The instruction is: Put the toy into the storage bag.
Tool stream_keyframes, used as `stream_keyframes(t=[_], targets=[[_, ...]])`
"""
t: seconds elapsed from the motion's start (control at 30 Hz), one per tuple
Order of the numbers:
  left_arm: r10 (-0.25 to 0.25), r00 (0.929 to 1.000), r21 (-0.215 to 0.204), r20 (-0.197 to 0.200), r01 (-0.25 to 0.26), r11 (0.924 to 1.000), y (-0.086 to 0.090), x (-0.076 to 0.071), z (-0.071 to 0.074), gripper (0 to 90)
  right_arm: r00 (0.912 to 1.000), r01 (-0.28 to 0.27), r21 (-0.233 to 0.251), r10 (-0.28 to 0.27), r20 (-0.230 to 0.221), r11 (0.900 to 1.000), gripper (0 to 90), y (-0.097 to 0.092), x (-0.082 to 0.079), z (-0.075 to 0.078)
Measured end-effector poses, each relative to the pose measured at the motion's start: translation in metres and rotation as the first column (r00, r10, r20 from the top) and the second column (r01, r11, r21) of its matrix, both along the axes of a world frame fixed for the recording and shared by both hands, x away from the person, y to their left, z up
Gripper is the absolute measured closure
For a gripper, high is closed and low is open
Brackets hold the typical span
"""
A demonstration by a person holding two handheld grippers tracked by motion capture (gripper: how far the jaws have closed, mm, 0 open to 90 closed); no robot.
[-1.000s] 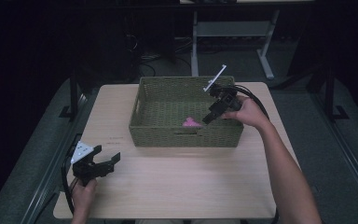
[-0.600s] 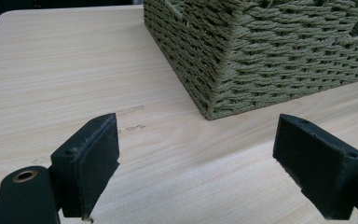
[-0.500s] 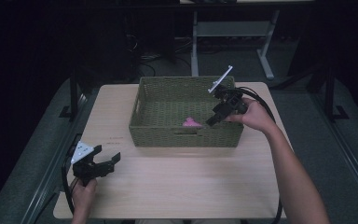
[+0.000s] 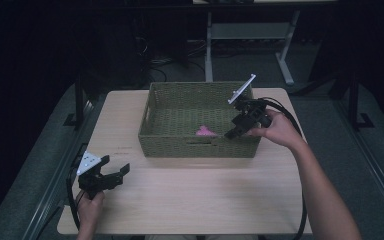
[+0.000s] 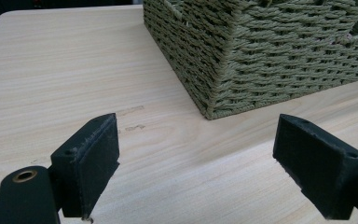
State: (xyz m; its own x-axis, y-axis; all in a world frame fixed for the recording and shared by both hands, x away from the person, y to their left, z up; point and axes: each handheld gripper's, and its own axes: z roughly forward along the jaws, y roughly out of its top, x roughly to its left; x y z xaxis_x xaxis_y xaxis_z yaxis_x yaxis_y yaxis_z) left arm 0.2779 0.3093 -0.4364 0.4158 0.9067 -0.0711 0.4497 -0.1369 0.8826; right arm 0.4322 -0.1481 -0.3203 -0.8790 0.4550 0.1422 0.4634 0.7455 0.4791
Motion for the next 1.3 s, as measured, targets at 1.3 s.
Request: stream_keyframes(t=[1.3], targets=[[-0.001, 1.0000, 0.003, 0.005, 0.001, 1.0000, -0.001, -0.001, 0.000, 13.8, 0.9990, -0.011, 0.076, 0.007, 0.043, 0.9971, 24.7, -0.029, -0.060, -0.018]])
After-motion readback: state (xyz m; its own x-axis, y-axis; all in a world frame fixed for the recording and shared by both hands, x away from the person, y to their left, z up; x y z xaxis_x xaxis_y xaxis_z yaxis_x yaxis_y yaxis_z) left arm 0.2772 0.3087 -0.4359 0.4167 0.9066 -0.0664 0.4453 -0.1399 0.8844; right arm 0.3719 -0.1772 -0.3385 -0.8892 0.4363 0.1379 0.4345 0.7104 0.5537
